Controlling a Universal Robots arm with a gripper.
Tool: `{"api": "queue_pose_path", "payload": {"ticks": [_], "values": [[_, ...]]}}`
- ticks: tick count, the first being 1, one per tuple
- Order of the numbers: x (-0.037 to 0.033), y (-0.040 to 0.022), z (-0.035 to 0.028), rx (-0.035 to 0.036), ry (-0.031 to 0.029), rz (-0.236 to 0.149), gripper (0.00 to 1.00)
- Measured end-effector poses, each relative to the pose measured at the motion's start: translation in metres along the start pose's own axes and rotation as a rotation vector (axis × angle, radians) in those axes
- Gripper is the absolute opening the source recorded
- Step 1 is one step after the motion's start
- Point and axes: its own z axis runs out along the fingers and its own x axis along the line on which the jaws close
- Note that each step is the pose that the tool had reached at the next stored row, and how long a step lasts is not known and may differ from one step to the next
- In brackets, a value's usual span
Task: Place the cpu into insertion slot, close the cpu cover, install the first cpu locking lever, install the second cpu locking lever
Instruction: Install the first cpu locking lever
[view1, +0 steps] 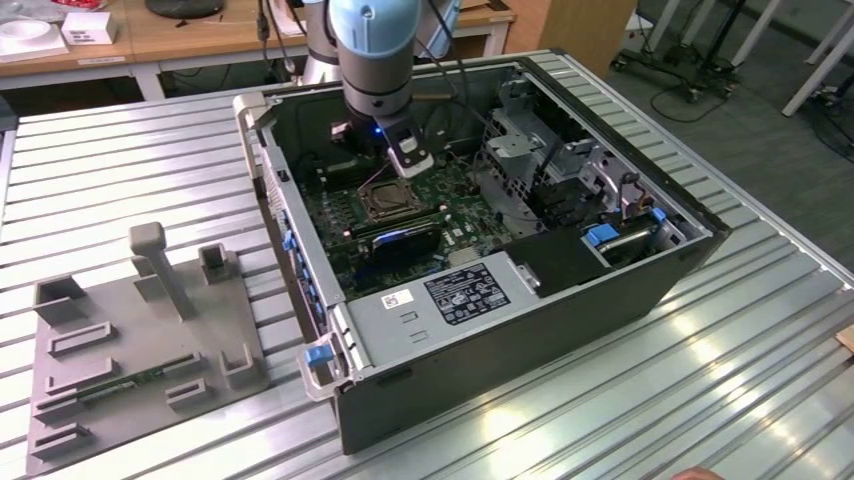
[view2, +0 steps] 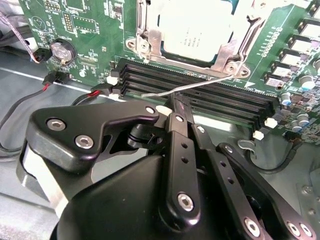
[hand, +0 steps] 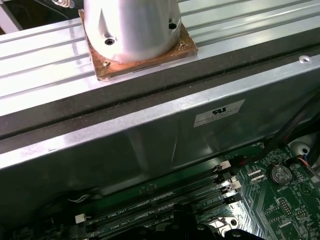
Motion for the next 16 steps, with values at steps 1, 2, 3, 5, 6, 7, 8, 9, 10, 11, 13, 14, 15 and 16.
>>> {"api": "queue_pose_path", "payload": {"ticks": [1, 2, 3, 5, 6, 7, 8, 9, 10, 11, 13, 14, 15, 16], "values": [[-0.0003, -0.0001, 0.0005, 0.0001, -0.0001, 0.0, 0.11], [-0.0007, -0.0001, 0.0009, 0.0001, -0.0001, 0.0, 0.11], [-0.001, -0.0001, 0.0012, 0.0003, 0.0, 0.0, 0.11], [-0.0017, -0.0001, 0.0017, 0.0003, 0.0, 0.0, 0.11], [-0.002, 0.0, 0.0019, 0.0002, 0.0, 0.0, 0.11], [-0.0021, 0.0, 0.0019, 0.0003, -0.0001, 0.0, 0.11], [-0.0021, 0.0, 0.0019, 0.0002, -0.0001, 0.0, 0.11], [-0.0021, 0.0, 0.002, 0.0001, -0.0001, 0.0, 0.11], [-0.0021, 0.0, 0.002, 0.0001, -0.0001, 0.0, 0.11], [-0.0022, -0.0001, 0.0023, -0.0001, -0.0001, 0.0, 0.11], [-0.0022, -0.0007, 0.0036, -0.0001, -0.0001, 0.0, 0.11], [-0.0023, -0.001, 0.0042, 0.0001, 0.0, 0.0, 0.11], [-0.0023, -0.0013, 0.0049, 0.0, -0.0001, 0.0, 0.11], [-0.0025, -0.0016, 0.0054, 0.0, -0.0001, 0.0, 0.11]]}}
